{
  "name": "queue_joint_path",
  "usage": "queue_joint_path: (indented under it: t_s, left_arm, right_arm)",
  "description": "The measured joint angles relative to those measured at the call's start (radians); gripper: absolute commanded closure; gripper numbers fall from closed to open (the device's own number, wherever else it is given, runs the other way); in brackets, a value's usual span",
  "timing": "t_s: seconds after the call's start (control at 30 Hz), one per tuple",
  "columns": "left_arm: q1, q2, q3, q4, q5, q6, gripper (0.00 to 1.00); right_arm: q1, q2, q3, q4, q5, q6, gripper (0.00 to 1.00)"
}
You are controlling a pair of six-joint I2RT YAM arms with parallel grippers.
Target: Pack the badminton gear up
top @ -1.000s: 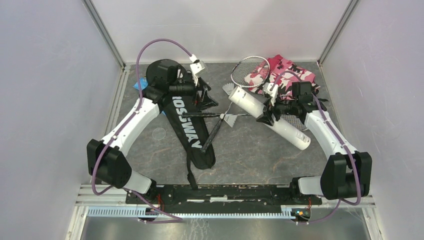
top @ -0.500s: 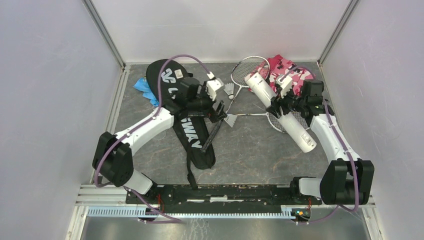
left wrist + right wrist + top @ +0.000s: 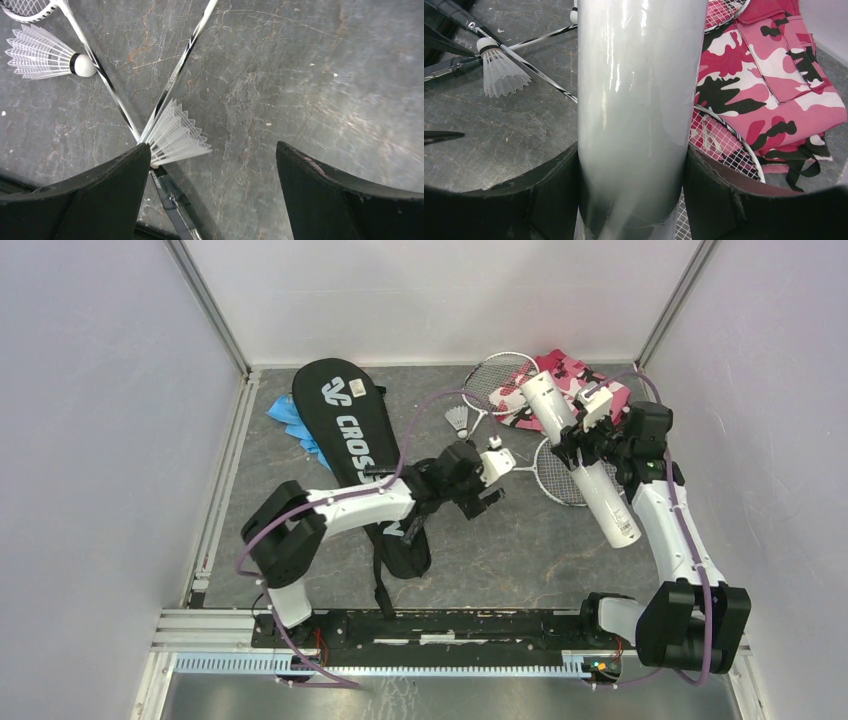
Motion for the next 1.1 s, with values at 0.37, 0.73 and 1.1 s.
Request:
queue_joint_path:
  t_s: [0.37,0.73,1.1]
  left_arm:
    - [-0.078,0.232,0.135,-0.001,-0.356,0.106,0.07]
    - [-0.078,0.265,0.144,-0.003,-0.515,0.213,0.44]
    - [-0.079,0.255,0.163,-0.047,-0.521,0.266,0.9]
  right_arm:
    - [-0.017,0.0,-0.018,0.007,-0.027,0.007,0.61]
    - [-0.02,0.004,-0.019,0.008,-0.056,0.006,0.61]
    - [-0.021,0.015,-0.02,0.008,-0.069,0.006,0.61]
